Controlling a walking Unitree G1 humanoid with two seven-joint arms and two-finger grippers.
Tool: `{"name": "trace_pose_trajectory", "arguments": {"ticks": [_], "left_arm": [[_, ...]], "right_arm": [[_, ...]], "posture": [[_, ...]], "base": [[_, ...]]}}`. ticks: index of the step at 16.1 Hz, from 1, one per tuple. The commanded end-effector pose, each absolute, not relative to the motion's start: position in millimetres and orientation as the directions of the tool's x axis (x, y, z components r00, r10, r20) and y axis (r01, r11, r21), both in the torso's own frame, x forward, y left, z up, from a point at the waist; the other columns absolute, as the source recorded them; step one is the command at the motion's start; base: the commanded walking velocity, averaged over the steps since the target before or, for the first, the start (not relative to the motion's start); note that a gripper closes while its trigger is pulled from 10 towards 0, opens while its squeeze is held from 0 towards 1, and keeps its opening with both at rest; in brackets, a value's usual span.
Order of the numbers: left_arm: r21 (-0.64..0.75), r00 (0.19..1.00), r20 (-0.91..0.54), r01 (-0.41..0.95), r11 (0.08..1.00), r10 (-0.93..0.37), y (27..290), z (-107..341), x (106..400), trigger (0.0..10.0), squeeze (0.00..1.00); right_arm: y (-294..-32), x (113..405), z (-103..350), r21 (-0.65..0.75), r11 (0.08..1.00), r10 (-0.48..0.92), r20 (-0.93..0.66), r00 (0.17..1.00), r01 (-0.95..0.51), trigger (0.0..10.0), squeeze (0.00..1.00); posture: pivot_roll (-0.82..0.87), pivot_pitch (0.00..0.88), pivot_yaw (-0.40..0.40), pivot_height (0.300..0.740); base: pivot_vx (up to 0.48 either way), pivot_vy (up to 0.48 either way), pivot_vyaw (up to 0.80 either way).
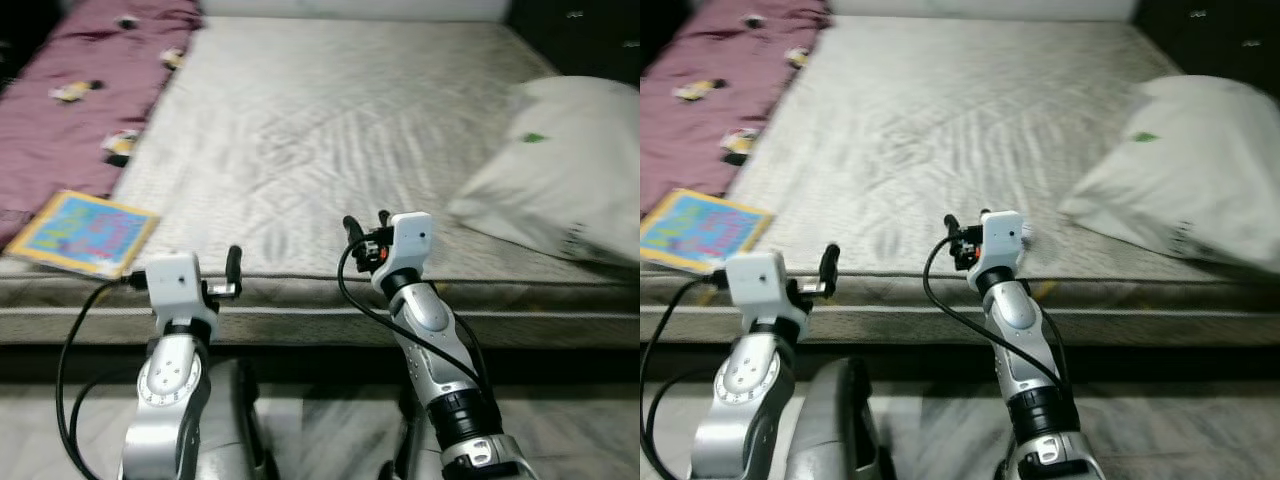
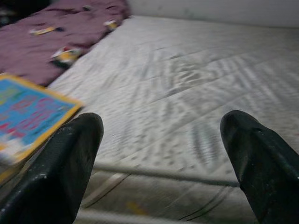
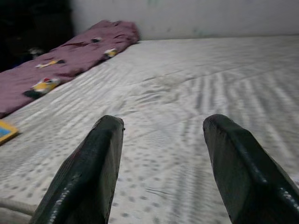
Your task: Clean up the room
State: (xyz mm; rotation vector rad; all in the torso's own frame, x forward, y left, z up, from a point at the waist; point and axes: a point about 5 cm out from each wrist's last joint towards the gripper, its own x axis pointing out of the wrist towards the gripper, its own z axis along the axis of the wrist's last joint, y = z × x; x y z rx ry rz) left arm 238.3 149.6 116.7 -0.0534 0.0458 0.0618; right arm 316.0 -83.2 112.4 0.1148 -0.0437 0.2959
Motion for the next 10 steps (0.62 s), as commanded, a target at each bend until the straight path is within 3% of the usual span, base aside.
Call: {"name": "trace_pose_trajectory", "arguments": {"ticks": [1,4,5,10], "left_arm": [[-0.045,0.996,-0.051,-0.077,0.996,0.075,151.7,119.3,232.5,10.0,0.0],[-0.04,0.994,-0.071,-0.085,0.996,0.082,152.5,120.0,221.4,10.0,0.0],[-0.039,0.993,-0.078,-0.087,0.995,0.084,152.3,120.2,218.2,10.0,0.0],[-0.035,0.992,-0.114,-0.066,0.997,0.062,146.4,127.5,202.9,10.0,0.0]], "right_arm": [[-76.2,316.3,113.7,0.116,0.945,0.301,0.06,0.952,-0.306,10.0,0.0],[-78.0,318.8,111.2,0.133,0.957,0.253,0.044,0.966,-0.257,10.0,0.0],[-81.3,320.2,111.1,0.146,0.96,0.236,0.046,0.971,-0.241,10.0,1.0],[-92.1,343.3,118.2,0.077,0.985,0.15,0.042,0.988,-0.153,10.0,1.0]], "posture": [[0.1,0.092,0.006,0.511],[0.12,0.141,0.009,0.515],[0.12,0.156,0.01,0.515],[0.15,0.235,0.022,0.515]], "base": [[0.0,0.0,0.5],[0.0,0.0,0.14],[0.0,0.0,0.0],[0.0,0.0,0.0]]}}
